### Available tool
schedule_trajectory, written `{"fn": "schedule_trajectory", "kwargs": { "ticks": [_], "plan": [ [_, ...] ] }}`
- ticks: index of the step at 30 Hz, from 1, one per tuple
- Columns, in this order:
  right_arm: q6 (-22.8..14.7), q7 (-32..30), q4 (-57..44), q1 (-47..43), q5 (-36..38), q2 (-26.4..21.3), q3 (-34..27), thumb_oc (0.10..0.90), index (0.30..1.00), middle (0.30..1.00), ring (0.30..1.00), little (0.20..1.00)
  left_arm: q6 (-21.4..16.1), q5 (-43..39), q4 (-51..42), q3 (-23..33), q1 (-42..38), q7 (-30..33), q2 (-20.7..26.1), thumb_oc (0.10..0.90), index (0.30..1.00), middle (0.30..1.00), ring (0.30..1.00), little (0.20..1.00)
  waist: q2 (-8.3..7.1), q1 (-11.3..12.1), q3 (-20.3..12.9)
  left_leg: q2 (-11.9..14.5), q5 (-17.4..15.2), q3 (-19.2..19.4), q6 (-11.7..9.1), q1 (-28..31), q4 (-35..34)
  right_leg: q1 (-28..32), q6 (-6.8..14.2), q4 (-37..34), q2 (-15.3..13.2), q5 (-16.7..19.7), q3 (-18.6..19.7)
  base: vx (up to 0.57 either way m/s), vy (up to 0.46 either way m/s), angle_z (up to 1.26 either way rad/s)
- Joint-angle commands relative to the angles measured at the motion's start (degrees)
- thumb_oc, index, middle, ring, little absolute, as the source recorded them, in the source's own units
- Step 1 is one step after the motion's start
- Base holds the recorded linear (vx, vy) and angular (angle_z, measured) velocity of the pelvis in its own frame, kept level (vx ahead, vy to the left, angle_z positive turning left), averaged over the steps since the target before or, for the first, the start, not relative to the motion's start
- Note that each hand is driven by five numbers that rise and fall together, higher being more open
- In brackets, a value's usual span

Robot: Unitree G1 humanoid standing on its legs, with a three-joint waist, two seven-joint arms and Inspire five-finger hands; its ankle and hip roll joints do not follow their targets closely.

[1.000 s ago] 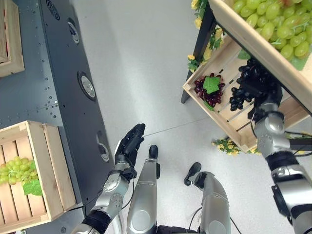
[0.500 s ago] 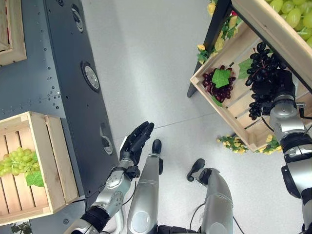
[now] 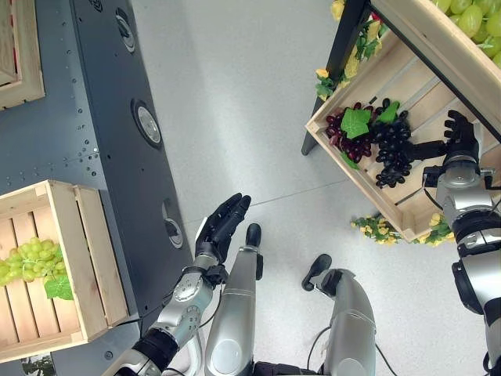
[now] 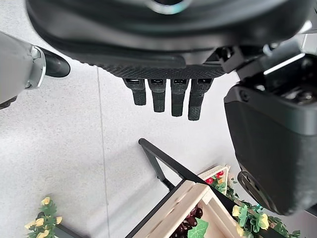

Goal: Pick up the fruits from the basket on one side to the basket on the other side

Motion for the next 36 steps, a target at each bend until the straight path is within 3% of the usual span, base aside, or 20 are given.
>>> {"fn": "schedule_trajectory", "kwargs": {
  "ticks": [1,5,11,19,21,27,29,32,34,36],
  "plan": [
    [-0.8,0.3,0.2,-7.9,-0.6,-10.8,3.4,0.800,0.900,0.900,0.900,0.900,-6.4,-0.4,-8.2,-0.5,0.1,0.0,-1.3,0.800,0.900,0.900,0.900,0.900,2.24,0.0,-0.8,-1.5,-10.5,4.7,3.8,3.1,4.2,1.5,-2.6,-2.5,2.7,3.1,1.2,0.00,0.000,0.00],
    [-1.0,1.7,0.6,-8.4,-0.2,-10.6,3.8,0.800,0.900,0.900,0.900,0.900,-6.6,-1.0,-7.9,-0.4,0.3,-0.3,-1.3,0.800,0.900,0.900,0.900,0.900,2.33,0.1,-0.8,-1.5,-10.5,4.8,3.8,3.6,4.0,1.6,-2.7,-2.2,2.5,2.9,1.1,0.00,0.008,0.00],
    [-9.0,7.8,-3.1,-4.5,6.9,-8.2,1.4,0.800,0.900,0.900,0.900,0.900,-7.1,-0.5,-7.8,0.0,1.2,-1.3,-2.0,0.800,0.900,0.900,0.900,0.900,2.39,0.1,-0.8,-1.7,-10.3,5.2,3.5,7.2,2.2,4.9,-2.7,-3.4,2.3,2.6,0.8,0.00,0.019,-0.03],
    [-15.3,18.9,-15.4,12.8,14.2,2.0,-3.0,0.800,0.900,0.900,0.900,0.900,-5.1,1.0,-3.2,3.2,1.9,-2.4,-4.0,0.800,0.900,0.900,0.900,0.900,1.20,-1.0,-0.8,-0.8,-9.0,5.9,2.8,18.8,-3.6,17.0,-1.7,-9.6,1.8,3.4,-0.4,0.05,-0.006,-0.02],
    [-16.9,20.8,-19.8,18.1,15.0,6.6,-2.4,0.800,0.900,0.900,0.900,0.900,-5.0,1.8,-1.2,5.0,2.3,-2.8,-4.8,0.800,0.900,0.900,0.900,0.900,0.86,-1.5,-0.9,-0.5,-7.6,6.1,2.3,24.2,-7.8,22.5,-1.0,-14.4,2.4,4.5,-0.3,0.09,-0.008,-0.04],
    [-18.9,18.8,-29.1,32.7,21.3,18.7,-2.1,0.800,0.900,0.900,0.900,0.900,-3.7,4.1,1.9,7.6,4.4,-1.4,-6.7,0.800,0.900,0.900,0.900,0.900,-0.17,-3.3,-7.1,-1.6,-3.9,5.0,1.5,33.1,-20.6,31.5,1.1,-28.0,5.3,8.0,2.3,0.12,-0.014,-0.04],
    [-19.4,19.0,-30.0,35.3,21.7,20.3,-2.1,0.800,0.900,0.900,0.900,0.900,-3.5,4.4,2.3,7.9,4.8,-1.5,-7.0,0.800,0.900,0.900,0.900,0.900,-0.21,-3.6,-8.1,-2.0,-3.2,4.5,1.6,34.3,-22.9,32.7,1.4,-30.0,5.8,8.5,2.9,0.09,-0.009,0.19],
    [-19.0,20.8,-33.2,43.7,22.0,24.7,-0.5,0.800,0.900,0.900,0.900,0.900,-2.4,6.3,3.0,8.7,6.5,-1.0,-8.3,0.800,0.900,0.900,0.900,0.900,-0.01,-4.8,-12.2,-3.3,-0.8,2.1,2.4,37.6,-29.8,35.8,1.6,-35.7,7.7,10.6,5.2,0.07,-0.026,0.36],
    [-19.1,22.1,-33.4,46.1,22.4,25.8,0.2,0.800,0.900,0.900,0.900,0.900,-2.0,7.1,3.5,8.7,7.0,-1.4,-8.7,0.800,0.900,0.900,0.900,0.900,0.10,-5.3,-13.9,-3.8,-0.5,0.6,2.7,38.2,-31.2,36.1,1.5,-36.2,8.7,10.6,7.2,0.07,-0.069,0.42],
    [-18.5,22.5,-36.1,51.4,23.9,26.7,1.4,0.800,0.900,0.900,0.900,0.900,0.1,9.0,5.3,8.0,7.4,-3.7,-8.7,0.800,0.900,0.900,0.900,0.900,-0.12,-7.3,-16.8,-4.9,-0.1,-4.3,3.3,38.8,-32.2,36.3,-0.2,-35.5,12.3,9.1,13.7,0.09,-0.163,0.88]
  ]
}}
